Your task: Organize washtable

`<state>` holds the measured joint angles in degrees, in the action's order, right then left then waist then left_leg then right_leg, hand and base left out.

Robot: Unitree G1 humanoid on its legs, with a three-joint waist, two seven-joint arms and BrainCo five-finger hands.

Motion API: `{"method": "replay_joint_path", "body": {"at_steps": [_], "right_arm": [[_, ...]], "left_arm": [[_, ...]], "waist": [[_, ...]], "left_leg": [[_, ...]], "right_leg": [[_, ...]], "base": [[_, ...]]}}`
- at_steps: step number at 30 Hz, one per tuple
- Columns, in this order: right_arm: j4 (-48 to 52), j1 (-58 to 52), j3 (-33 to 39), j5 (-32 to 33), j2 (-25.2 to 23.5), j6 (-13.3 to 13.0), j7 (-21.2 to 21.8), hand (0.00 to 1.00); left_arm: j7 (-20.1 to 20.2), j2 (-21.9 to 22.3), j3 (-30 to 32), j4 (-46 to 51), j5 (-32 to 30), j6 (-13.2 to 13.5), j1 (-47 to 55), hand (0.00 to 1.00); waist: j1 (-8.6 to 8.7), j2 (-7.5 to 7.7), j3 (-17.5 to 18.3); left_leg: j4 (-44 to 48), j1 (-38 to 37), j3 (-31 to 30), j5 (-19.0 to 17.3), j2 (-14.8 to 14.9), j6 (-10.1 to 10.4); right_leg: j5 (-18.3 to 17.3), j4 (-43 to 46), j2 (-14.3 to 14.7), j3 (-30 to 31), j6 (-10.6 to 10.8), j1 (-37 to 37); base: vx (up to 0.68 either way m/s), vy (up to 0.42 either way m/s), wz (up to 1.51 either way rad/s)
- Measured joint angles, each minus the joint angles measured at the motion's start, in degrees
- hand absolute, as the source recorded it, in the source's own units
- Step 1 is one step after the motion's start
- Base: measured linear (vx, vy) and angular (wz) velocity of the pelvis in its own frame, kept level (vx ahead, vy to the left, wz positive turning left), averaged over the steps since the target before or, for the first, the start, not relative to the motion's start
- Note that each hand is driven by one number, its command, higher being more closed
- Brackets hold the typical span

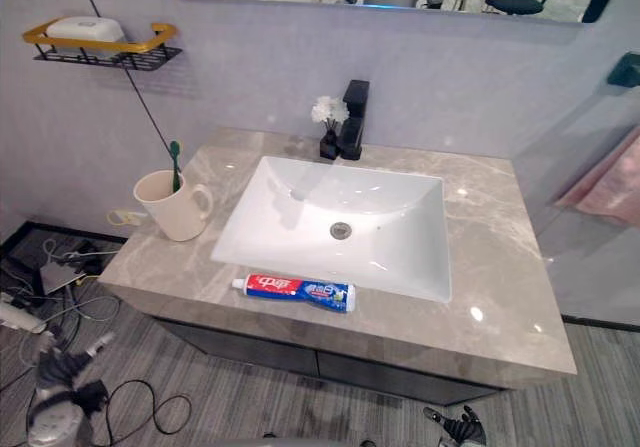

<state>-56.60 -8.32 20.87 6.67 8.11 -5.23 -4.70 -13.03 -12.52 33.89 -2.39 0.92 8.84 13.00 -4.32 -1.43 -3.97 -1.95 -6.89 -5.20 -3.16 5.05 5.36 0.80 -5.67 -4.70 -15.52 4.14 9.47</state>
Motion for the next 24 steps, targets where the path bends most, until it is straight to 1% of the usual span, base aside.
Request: {"method": "replay_joint_path", "body": {"at_steps": [2, 3, 4, 5, 7, 8, 9, 11, 14, 15, 17, 18, 20, 24], "right_arm": [[-0.18, -0.10, -0.08, 0.34, -0.26, -0.17, 0.07, 0.00], [-0.22, -0.17, -0.09, 0.58, -0.40, -0.27, 0.15, 0.00], [-0.46, -0.50, -0.14, 0.70, -0.69, -0.59, 0.51, 0.00], [-0.50, -1.00, -0.25, 0.76, -0.92, -0.70, 0.92, 0.00], [-0.99, -2.16, -1.28, 1.31, -0.97, -0.72, 1.43, 0.00], [-1.16, -2.24, -1.41, 1.59, -0.99, -0.71, 1.60, 0.00], [-1.28, -2.49, -1.54, 1.82, -0.97, -0.72, 2.03, 0.00], [-1.65, -2.49, -1.76, 1.99, -0.96, -0.76, 2.38, 0.00], [-2.35, -2.32, -3.38, 2.27, -0.79, -0.85, 2.51, 0.00], [-2.42, -2.32, -3.86, 2.26, -0.82, -0.86, 2.55, 0.00], [-2.74, -2.32, -4.68, 2.26, -0.97, -0.85, 2.91, 0.00], [-2.73, -2.29, -5.35, 2.25, -0.85, -0.85, 3.01, 0.00], [-2.72, -2.15, -6.41, 2.24, -0.95, -0.86, 3.73, 0.00], [-2.72, -2.13, -8.22, 2.23, -0.85, -0.87, 3.76, 0.00]], "left_arm": [[-2.16, 0.07, -0.23, 8.54, -3.59, 1.12, -0.85, 0.00], [-2.48, 0.06, -0.44, 10.30, -4.66, 1.52, -0.86, 0.00], [-2.89, 0.05, -1.54, 14.18, -6.57, 1.67, -0.90, 0.00], [-3.40, 0.03, -3.00, 17.24, -8.21, 1.64, -1.00, 0.00], [-3.70, -0.25, -7.53, 23.83, -14.17, 1.81, -1.87, 0.00], [-3.71, -0.50, -8.92, 25.34, -15.86, 1.95, -2.00, 0.00], [-3.65, -1.66, -12.44, 28.45, -18.99, 2.82, -2.03, 0.00], [-3.53, -3.27, -15.91, 31.41, -22.09, 3.52, -2.62, 0.00], [-2.95, -5.05, -20.42, 33.99, -24.81, 4.65, -3.83, 0.00], [-2.42, -5.29, -21.55, 34.04, -25.39, 4.88, -4.26, 0.00], [-0.40, -7.04, -26.63, 34.05, -27.00, 5.36, -5.58, 0.00], [0.12, -7.55, -27.71, 34.05, -27.30, 5.45, -5.80, 0.00], [2.42, -9.36, -32.53, 34.03, -28.64, 5.55, -6.88, 0.00], [5.40, -9.88, -37.07, 33.85, -28.69, 5.73, -8.25, 0.00]], "waist": [[-0.17, -0.05, 0.40], [-0.21, -0.11, 0.44], [-0.46, -0.21, 0.64], [-0.72, -0.22, 0.69], [-1.12, -0.21, 0.74], [-1.10, -0.25, 0.76], [-0.91, -0.43, 0.86], [-0.66, -0.60, 0.97], [0.40, -0.64, 1.00], [0.35, -0.61, 0.99], [0.42, -0.48, 1.02], [0.49, -0.45, 1.01], [0.50, -0.28, 0.91], [1.26, -0.10, 0.79]], "left_leg": [[0.23, 0.22, -0.37, 0.03, -0.28, -0.07], [0.28, 0.45, -0.38, 0.02, -0.31, -0.08], [0.49, 0.54, -0.40, -0.05, -0.36, -0.16], [0.64, 0.63, -0.44, -0.06, -0.37, -0.17], [0.94, 1.15, -0.98, -0.06, -0.62, -0.17], [0.95, 1.21, -1.09, -0.05, -0.70, -0.17], [1.04, 1.26, -1.12, -0.05, -0.67, -0.17], [1.08, 1.25, -1.10, -0.04, -0.61, -0.17], [1.11, 1.18, -0.82, -0.04, -0.48, -0.17], [1.14, 1.11, -0.63, -0.04, -0.43, -0.17], [1.17, 0.98, -0.05, -0.05, -0.24, -0.16], [1.17, 0.94, 0.10, -0.05, -0.19, -0.16], [1.43, 0.96, 0.98, -0.05, -0.02, -0.16], [1.73, 0.83, 1.46, -0.11, 0.02, -0.21]], "right_leg": [[-0.09, -0.01, -0.33, -0.30, 0.15, 0.22], [-0.09, -0.01, -0.36, -0.30, 0.15, 0.28], [-0.09, -0.02, -0.39, -0.32, 0.16, 0.29], [-0.09, -0.02, -0.37, -0.34, 0.16, 0.28], [-0.08, -0.02, -0.31, -0.88, 0.14, 0.25], [-0.08, -0.02, -0.29, -1.00, 0.14, 0.25], [-0.06, -0.02, -0.23, -1.02, 0.11, 0.25], [-0.03, -0.02, -0.15, -0.97, 0.07, 0.24], [0.00, -0.01, 0.07, -0.66, 0.02, 0.16], [0.03, -0.01, 0.12, -0.42, -0.02, 0.11], [0.14, -0.02, 0.50, 0.13, -0.16, -0.32], [0.22, -0.01, 0.56, 0.31, -0.22, -0.58], [0.43, -0.01, 0.58, 1.30, -0.32, -0.89], [0.56, -0.03, 0.58, 1.67, -0.40, -0.89]], "base": [[-0.03, 0.018, 0.11], [-0.06, 0.019, 0.00], [-0.06, 0.016, 0.00], [-0.08, 0.013, 0.04], [-0.05, 0.008, 0.11], [-0.05, 0.010, 0.08], [-0.03, 0.009, 0.02], [0.00, 0.000, 0.00], [0.00, 0.002, -0.04], [0.00, 0.006, -0.12], [0.01, 0.001, -0.13], [0.02, 0.005, -0.18], [0.00, 0.020, -0.18], [-0.02, 0.015, -0.06]]}}
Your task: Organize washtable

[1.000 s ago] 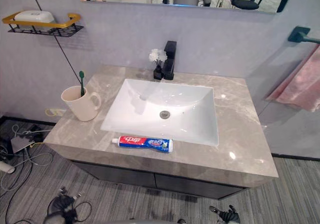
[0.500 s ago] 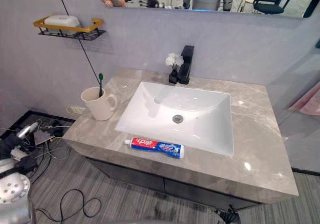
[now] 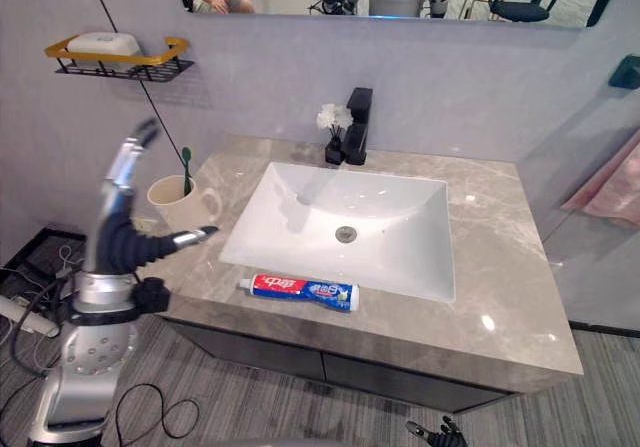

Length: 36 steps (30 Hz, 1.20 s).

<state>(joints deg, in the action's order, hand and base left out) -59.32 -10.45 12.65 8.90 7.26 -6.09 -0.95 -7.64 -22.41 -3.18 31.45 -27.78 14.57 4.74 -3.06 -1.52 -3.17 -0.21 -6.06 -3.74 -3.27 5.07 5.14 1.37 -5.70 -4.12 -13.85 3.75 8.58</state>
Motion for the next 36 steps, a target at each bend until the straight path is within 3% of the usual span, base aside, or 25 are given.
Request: {"method": "replay_joint_path", "body": {"at_steps": [6, 11, 14, 29, 36], "right_arm": [[0.05, 0.50, -0.43, -0.05, 0.02, 0.00, 0.00, 0.00], [0.06, 0.70, -2.10, -0.07, 0.12, 0.04, 0.02, 0.00], [0.06, 0.84, -2.09, -0.10, 0.23, 0.10, 0.01, 0.00], [0.65, 2.20, -1.99, -0.54, 0.65, 0.32, 0.05, 0.00], [0.72, 2.22, -1.86, -0.58, 0.65, 0.45, 0.06, 0.00]], "left_arm": [[4.77, -0.95, -9.86, -3.45, 0.31, 1.43, 0.00, 0.00], [8.30, -1.07, -13.69, -11.54, 0.64, 1.47, 0.02, 0.00], [9.76, -1.32, -15.27, -14.00, 0.63, 1.41, 0.04, 0.00], [10.30, -1.19, -14.94, -22.18, -0.08, -1.95, 0.81, 0.00], [10.20, -0.27, -12.30, -24.45, -1.18, -3.00, 2.14, 0.00]], "waist": [[0.79, 0.05, -0.07], [2.32, -0.06, -0.09], [2.31, -0.15, -0.23], [2.60, -0.10, -0.94], [3.88, -0.39, -1.51]], "left_leg": [[0.20, -0.16, 1.27, -0.14, 0.21, -0.15], [0.15, -0.27, 1.40, -0.14, 0.34, -0.14], [-0.02, -0.26, 1.44, -0.14, 0.41, -0.13], [-0.86, -0.83, 1.47, -0.11, 0.25, -0.14], [-0.88, -0.91, 1.67, -0.11, 0.35, -0.14]], "right_leg": [[0.42, -0.25, 0.10, 1.17, -0.09, -0.73], [0.51, -0.26, 0.08, 1.25, -0.10, -0.74], [0.50, -0.27, 0.10, 1.26, -0.10, -0.85], [0.44, -0.28, -0.11, 1.18, 0.02, -0.66], [0.44, -0.29, -0.02, 1.34, 0.02, -0.66]], "base": [[-0.05, 0.017, -0.11], [-0.01, 0.002, -0.01], [0.00, 0.000, 0.00], [0.00, 0.000, 0.00], [0.00, 0.000, -0.01]]}}
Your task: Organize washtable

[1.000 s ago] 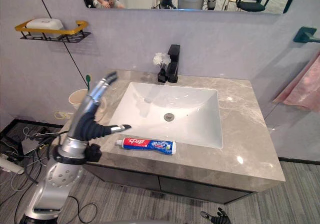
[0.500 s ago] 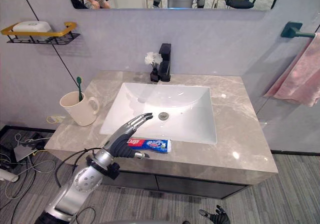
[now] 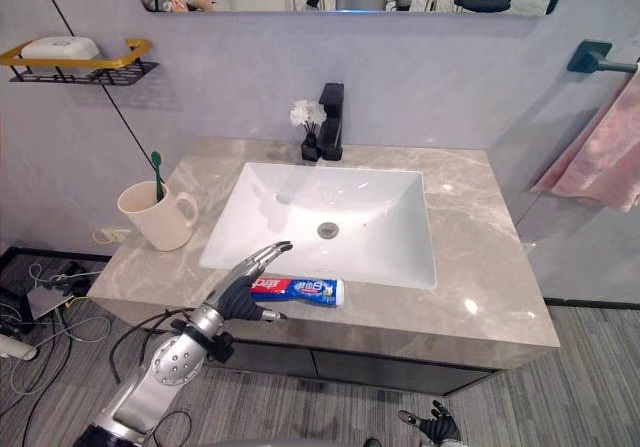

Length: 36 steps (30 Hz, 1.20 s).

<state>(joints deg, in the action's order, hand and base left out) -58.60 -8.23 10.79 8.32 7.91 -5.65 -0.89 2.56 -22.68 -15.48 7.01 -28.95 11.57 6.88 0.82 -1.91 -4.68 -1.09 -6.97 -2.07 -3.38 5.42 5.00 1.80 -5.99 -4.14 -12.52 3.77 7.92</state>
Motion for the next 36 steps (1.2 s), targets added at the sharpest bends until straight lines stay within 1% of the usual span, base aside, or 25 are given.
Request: {"method": "replay_joint_path", "body": {"at_steps": [6, 12, 17, 21, 23, 24, 31, 36], "right_arm": [[0.93, -0.29, 0.52, -0.30, 0.00, 1.12, -0.01, 0.00], [0.93, -0.11, 0.62, -1.31, -0.03, 1.24, 0.00, 0.00], [1.03, -0.04, 0.64, -2.05, -0.04, 1.25, 0.00, 0.00], [1.03, -0.06, 0.64, -2.08, -0.04, 1.26, 0.00, 0.00], [1.03, -0.07, 0.64, -2.08, -0.04, 1.26, 0.01, 0.00], [1.04, -0.07, 0.64, -2.09, -0.04, 1.26, 0.01, 0.00], [1.36, -0.10, 0.64, -2.08, -0.05, 1.26, 0.10, 0.00], [1.82, -0.07, 0.67, -2.07, 0.00, 1.27, 0.11, 0.00]], "left_arm": [[-0.17, 0.09, 2.69, -1.79, -0.48, -0.19, -0.02, 0.00], [-0.24, 0.11, 3.18, -2.50, -0.37, -1.15, -0.03, 0.00], [-0.52, 0.11, 5.31, -3.12, -0.51, -1.44, -0.06, 0.00], [-1.42, 0.10, 5.43, -3.12, -1.53, -1.41, -0.13, 0.00], [-1.42, 0.07, 5.93, -3.22, -3.38, -1.40, -0.27, 0.00], [-1.42, 0.06, 6.21, -3.49, -3.61, -1.39, -0.27, 1.00], [-1.46, -0.23, 6.56, -5.10, -5.74, -1.58, -0.48, 1.00], [-1.46, -0.26, 7.10, -6.85, -6.71, -2.24, -3.75, 1.00]], "waist": [[0.17, -0.14, -0.14], [0.31, -0.11, -0.17], [0.58, -0.13, -0.18], [0.74, -0.13, -0.19], [1.01, -0.12, -0.20], [1.19, -0.12, -0.20], [1.29, -0.11, -0.20], [1.65, -0.16, -0.25]], "left_leg": [[-0.47, -0.45, 0.67, -0.01, 0.43, 0.01], [-0.61, -0.57, 0.90, -0.01, 0.43, 0.01], [-0.89, -0.81, 1.38, -0.01, 0.45, 0.02], [-0.99, -0.82, 1.64, -0.02, 0.45, 0.02], [-1.01, -0.82, 1.69, -0.02, 0.44, 0.02], [-1.01, -0.83, 1.71, -0.02, 0.44, 0.02], [-0.99, -0.98, 2.03, -0.03, 0.51, 0.03], [-1.02, -1.17, 2.51, -0.21, 0.69, 0.24]], "right_leg": [[0.00, 0.00, 0.17, 0.56, 0.00, -0.09], [0.00, -0.01, 0.18, 0.80, 0.00, -0.18], [0.00, -0.02, 0.40, 1.29, 0.00, -0.30], [0.01, -0.02, 0.39, 1.55, 0.00, -0.30], [0.01, -0.02, 0.39, 1.58, 0.00, -0.30], [0.01, -0.02, 0.40, 1.59, 0.00, -0.30], [0.04, -0.02, 0.87, 1.91, -0.02, -0.37], [0.04, -0.01, 1.07, 2.42, -0.02, -0.38]], "base": [[-0.01, 0.002, -0.05], [0.00, 0.002, -0.01], [-0.01, 0.005, -0.04], [0.00, 0.005, -0.03], [0.00, 0.000, 0.00], [0.00, 0.000, 0.00], [-0.01, -0.001, -0.01], [-0.01, 0.005, -0.06]]}}
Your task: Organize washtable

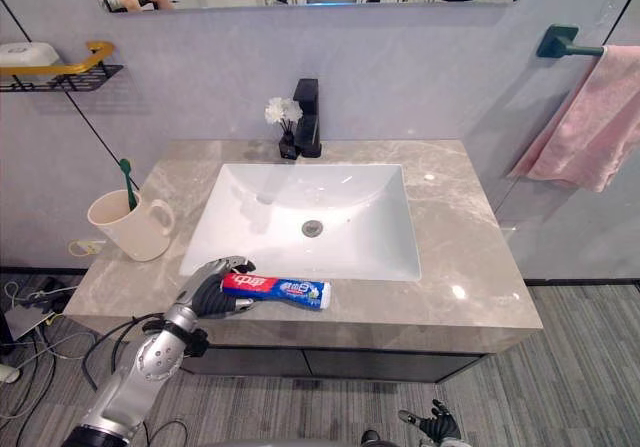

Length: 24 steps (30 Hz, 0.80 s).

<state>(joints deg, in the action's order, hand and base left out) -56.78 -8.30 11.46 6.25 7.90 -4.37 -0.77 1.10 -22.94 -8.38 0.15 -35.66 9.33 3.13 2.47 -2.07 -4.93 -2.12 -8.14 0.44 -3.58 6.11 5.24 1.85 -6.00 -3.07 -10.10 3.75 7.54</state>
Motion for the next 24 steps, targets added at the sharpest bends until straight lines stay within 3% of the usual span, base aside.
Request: {"method": "replay_joint_path", "body": {"at_steps": [18, 24], "right_arm": [[2.73, -1.28, 3.63, 0.64, -0.09, 0.37, -0.24, 0.00], [12.90, -3.87, 9.90, 1.01, -0.19, 0.44, -1.51, 0.00]], "left_arm": [[-0.06, -0.26, -0.03, -0.70, -0.35, -0.14, 0.95, 1.00], [-0.65, 1.90, 0.34, 1.14, -0.30, -0.67, 2.31, 1.00]], "waist": [[-0.04, 0.01, -0.14], [0.14, -0.23, -0.18]], "left_leg": [[0.71, -0.74, 1.69, -0.88, 0.08, -0.16], [0.93, -0.78, 4.33, -1.46, 0.38, -0.11]], "right_leg": [[0.07, -0.02, 0.08, 1.60, -0.01, -0.11], [0.72, -0.01, 0.28, 4.15, -0.04, -1.07]], "base": [[-0.02, 0.009, -0.05], [-0.01, 0.015, -0.22]]}}
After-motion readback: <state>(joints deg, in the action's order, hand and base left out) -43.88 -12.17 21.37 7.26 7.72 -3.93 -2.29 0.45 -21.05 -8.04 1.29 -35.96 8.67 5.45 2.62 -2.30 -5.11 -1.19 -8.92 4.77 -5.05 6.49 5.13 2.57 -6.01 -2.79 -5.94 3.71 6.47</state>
